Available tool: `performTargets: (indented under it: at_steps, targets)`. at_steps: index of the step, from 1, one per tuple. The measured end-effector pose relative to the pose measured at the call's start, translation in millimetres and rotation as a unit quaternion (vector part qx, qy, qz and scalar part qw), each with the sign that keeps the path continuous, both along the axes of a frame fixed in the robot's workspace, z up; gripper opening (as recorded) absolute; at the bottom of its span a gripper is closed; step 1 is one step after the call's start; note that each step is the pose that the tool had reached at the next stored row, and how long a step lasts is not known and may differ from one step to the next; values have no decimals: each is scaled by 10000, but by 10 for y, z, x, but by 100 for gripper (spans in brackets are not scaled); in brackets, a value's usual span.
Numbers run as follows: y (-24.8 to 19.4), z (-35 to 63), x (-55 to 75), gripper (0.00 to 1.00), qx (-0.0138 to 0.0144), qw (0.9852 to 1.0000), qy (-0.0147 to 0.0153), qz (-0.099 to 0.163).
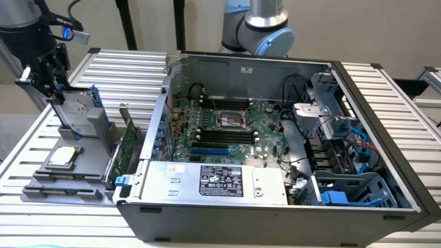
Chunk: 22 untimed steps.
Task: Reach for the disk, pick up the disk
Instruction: 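Pick up the disk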
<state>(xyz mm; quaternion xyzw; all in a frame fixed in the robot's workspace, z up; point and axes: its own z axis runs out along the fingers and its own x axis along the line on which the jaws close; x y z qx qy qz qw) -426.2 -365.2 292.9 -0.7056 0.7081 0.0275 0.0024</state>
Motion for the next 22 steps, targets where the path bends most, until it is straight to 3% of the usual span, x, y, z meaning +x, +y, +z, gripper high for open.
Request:
performTargets:
  at_steps: [3, 5, 7, 8, 18, 22]
  targets:
    - [0, -1, 0, 51, 0, 10000, 0, 0]
    - [0, -1, 0, 42, -1, 10000, 0, 0]
    - [0, -2, 0, 42, 1, 10000, 0, 0]
    - [0, -2, 0, 36, 1, 10000, 0, 0]
    - [0, -2, 1, 34, 1, 10000, -1, 0]
    - [-1, -1, 0, 34, 27, 10000, -9, 3]
